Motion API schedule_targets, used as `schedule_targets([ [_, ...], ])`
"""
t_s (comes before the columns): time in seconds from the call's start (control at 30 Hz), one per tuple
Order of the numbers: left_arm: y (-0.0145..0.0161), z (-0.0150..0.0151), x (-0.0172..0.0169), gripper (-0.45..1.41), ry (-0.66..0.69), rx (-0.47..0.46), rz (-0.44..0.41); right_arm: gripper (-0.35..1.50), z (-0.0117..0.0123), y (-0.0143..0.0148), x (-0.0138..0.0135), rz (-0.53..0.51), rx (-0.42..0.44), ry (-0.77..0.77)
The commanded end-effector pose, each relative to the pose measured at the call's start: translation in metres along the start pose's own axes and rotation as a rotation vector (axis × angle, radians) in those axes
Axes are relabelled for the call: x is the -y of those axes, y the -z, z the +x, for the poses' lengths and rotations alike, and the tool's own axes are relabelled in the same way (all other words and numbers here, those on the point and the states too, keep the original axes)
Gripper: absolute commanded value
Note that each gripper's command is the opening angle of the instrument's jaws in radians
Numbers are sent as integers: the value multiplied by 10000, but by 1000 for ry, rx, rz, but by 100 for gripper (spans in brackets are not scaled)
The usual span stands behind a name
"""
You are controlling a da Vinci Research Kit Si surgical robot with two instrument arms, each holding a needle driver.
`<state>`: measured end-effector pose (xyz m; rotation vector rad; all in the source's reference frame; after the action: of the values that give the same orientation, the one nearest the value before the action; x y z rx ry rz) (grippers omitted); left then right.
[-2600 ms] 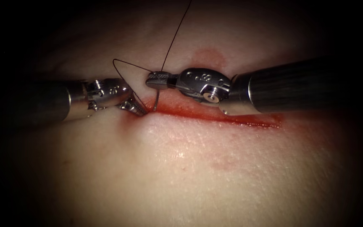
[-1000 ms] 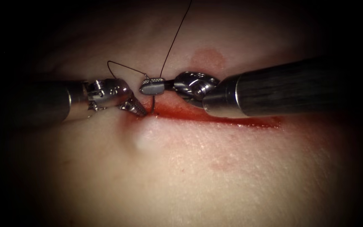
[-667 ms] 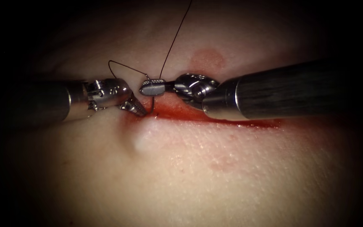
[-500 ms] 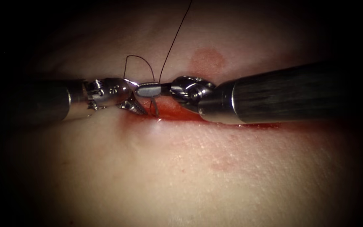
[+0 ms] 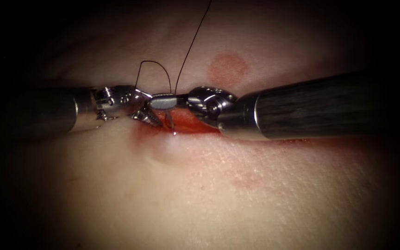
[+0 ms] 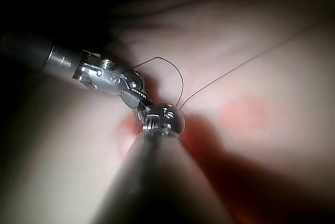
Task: Wound Closure
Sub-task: Pass the needle back to the left gripper to reposition.
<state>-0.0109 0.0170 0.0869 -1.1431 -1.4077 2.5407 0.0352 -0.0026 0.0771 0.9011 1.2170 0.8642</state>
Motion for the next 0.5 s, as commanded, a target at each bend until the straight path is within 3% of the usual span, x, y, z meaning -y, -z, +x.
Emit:
schedule_targets([
  [0.03,-6,0,5,-35,-1,0,-1,-35,-4,-6,-3,-2,-1,-2],
  [0.5,3,-13,-9,-35,-14,-31,17,-35,-2,-4,-7,-12,-12,31],
])
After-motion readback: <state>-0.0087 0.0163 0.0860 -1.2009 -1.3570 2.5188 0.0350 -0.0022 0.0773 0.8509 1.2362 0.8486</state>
